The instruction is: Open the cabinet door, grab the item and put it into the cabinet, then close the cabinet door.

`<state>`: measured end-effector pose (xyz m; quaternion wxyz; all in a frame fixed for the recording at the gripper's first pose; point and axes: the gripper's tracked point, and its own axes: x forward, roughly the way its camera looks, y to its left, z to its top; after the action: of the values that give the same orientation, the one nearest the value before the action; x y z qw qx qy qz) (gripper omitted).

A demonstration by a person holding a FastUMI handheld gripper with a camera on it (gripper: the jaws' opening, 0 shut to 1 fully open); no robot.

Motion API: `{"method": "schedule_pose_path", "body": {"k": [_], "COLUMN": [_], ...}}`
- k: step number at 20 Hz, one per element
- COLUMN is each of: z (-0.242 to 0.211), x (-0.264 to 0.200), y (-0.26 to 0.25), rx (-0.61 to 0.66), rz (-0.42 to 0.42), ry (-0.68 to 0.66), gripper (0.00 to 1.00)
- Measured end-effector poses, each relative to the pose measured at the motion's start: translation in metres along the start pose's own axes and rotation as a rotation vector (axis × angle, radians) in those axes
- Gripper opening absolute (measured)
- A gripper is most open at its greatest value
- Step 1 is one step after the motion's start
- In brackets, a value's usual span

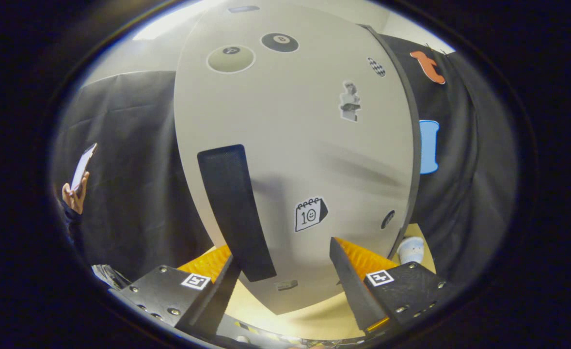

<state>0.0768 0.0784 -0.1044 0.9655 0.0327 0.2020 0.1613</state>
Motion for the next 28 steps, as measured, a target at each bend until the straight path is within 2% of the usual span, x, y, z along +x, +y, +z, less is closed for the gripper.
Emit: {"method": "schedule_pose_path", "body": {"k": [13,28], "z": [0.006,0.005], "x": [0.039,0.054], "y": [0.023,0.03], "rx": [-0.027,-0.027], "rz": [0.077,0.06], "ry": [-0.015,-0.03], "gripper": [1.0,1.0]}}
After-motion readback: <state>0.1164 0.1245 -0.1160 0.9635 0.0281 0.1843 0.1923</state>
